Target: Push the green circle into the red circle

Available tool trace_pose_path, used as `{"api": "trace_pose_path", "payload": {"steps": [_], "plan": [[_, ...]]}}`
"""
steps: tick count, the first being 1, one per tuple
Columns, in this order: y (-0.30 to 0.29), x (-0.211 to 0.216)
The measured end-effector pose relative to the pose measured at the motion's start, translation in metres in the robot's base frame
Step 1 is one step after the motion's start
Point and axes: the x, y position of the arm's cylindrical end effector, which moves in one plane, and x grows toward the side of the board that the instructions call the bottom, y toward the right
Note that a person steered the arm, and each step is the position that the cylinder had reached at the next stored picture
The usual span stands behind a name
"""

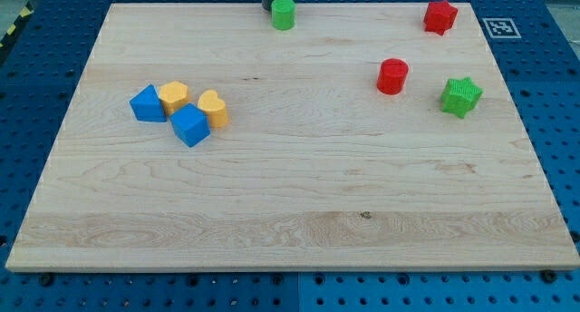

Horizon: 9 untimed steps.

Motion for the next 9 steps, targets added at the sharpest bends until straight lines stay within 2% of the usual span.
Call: {"api": "trace_pose_path", "payload": {"steps": [2,4,9], "plan": [[-0.02,0.009],[0.005,0.024],[0.118,0.069]]}}
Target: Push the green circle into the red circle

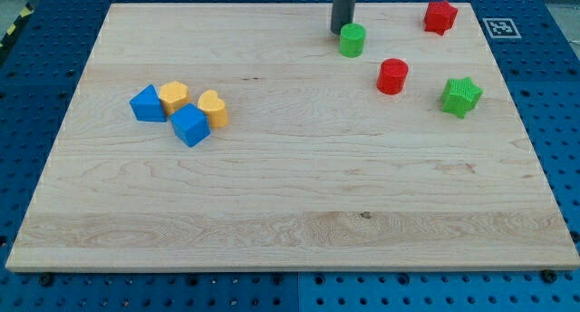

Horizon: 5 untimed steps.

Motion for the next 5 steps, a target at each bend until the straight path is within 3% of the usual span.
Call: {"api": "trace_pose_path", "payload": {"steps": [4,5], "plan": [[0.025,0.047],[0.025,0.008]]}}
